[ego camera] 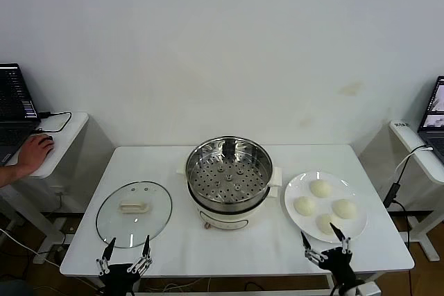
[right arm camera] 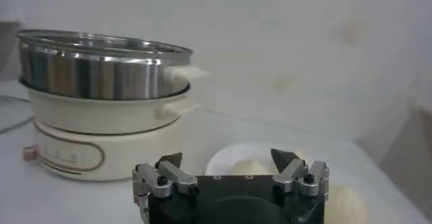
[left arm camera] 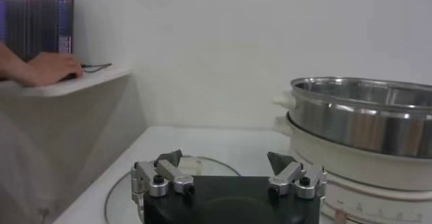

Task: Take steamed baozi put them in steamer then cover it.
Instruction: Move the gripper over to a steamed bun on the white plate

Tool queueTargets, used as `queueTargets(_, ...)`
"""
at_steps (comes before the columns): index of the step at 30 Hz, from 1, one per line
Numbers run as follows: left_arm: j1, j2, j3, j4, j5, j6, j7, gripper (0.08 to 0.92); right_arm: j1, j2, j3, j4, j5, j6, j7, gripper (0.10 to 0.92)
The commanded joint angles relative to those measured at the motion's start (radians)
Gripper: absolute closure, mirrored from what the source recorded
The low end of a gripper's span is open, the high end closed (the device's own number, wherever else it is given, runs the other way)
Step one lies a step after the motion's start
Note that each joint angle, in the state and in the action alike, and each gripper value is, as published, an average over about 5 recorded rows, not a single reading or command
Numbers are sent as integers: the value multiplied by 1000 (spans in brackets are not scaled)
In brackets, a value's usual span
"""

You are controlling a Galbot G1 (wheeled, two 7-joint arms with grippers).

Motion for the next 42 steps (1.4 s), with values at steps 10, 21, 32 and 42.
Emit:
queueTargets(10,-51,36,-15,-19,174,72,6,177,335,-395,1,-205,-409,-36,-166,203)
queueTargets(21,-71,34,-11,-25,212,70,-5,177,973,-649,-526,-497,-342,-37,-524,203)
queueTargets(32,-81,43,-13,-23,227,69,-20,177,1489,-586,-1134,-778,-221,-29,-807,203)
queueTargets(42,-94,54,-17,-12,224,70,-19,177,1668,-467,-1356,-931,-229,31,-925,203)
